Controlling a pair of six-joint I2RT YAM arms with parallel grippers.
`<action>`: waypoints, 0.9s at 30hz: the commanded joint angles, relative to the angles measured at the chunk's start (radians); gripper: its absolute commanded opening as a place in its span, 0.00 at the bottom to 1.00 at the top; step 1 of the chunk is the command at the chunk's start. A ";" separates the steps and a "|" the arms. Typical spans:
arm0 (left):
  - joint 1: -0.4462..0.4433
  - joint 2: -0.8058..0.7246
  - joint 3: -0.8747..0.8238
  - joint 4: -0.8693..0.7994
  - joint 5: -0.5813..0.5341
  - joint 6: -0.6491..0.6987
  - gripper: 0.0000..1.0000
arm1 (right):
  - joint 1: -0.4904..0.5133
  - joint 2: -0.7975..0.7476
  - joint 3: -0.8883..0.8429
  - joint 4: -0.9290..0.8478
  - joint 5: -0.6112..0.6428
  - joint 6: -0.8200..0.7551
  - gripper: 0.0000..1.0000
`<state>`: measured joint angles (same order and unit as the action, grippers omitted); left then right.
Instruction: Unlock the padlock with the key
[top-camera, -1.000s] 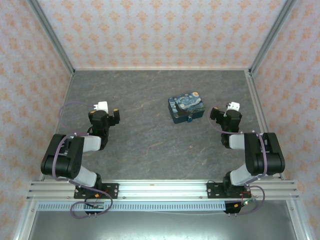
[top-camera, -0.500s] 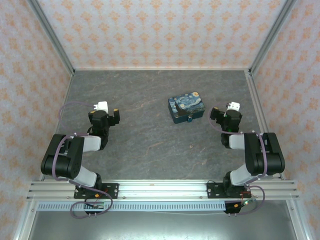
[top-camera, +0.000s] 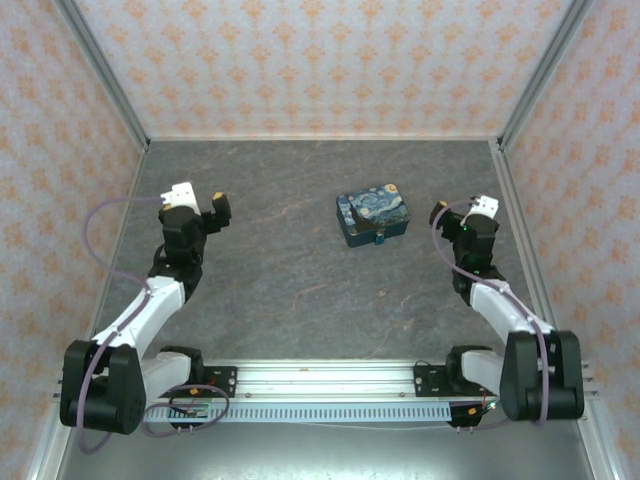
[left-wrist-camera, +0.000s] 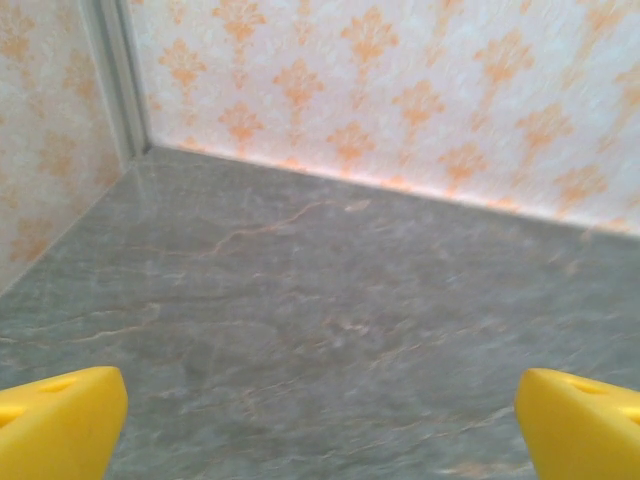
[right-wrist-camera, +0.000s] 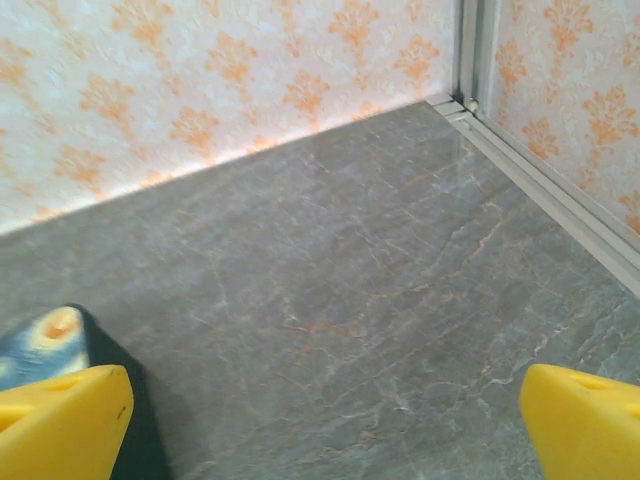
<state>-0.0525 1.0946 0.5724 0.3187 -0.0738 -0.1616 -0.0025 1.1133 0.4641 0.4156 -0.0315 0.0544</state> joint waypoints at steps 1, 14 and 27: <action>-0.013 -0.012 0.104 -0.281 0.110 -0.191 1.00 | 0.003 -0.082 0.056 -0.258 -0.078 0.121 0.99; -0.377 0.173 0.307 -0.386 0.334 -0.412 1.00 | 0.095 -0.273 0.114 -0.865 -0.260 0.398 0.88; -0.569 0.389 0.347 -0.149 0.370 -0.570 1.00 | 0.292 -0.244 0.090 -1.002 -0.306 0.451 0.64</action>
<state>-0.6117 1.4662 0.9375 0.0711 0.2802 -0.6586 0.2543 0.8570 0.5537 -0.5682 -0.3416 0.4854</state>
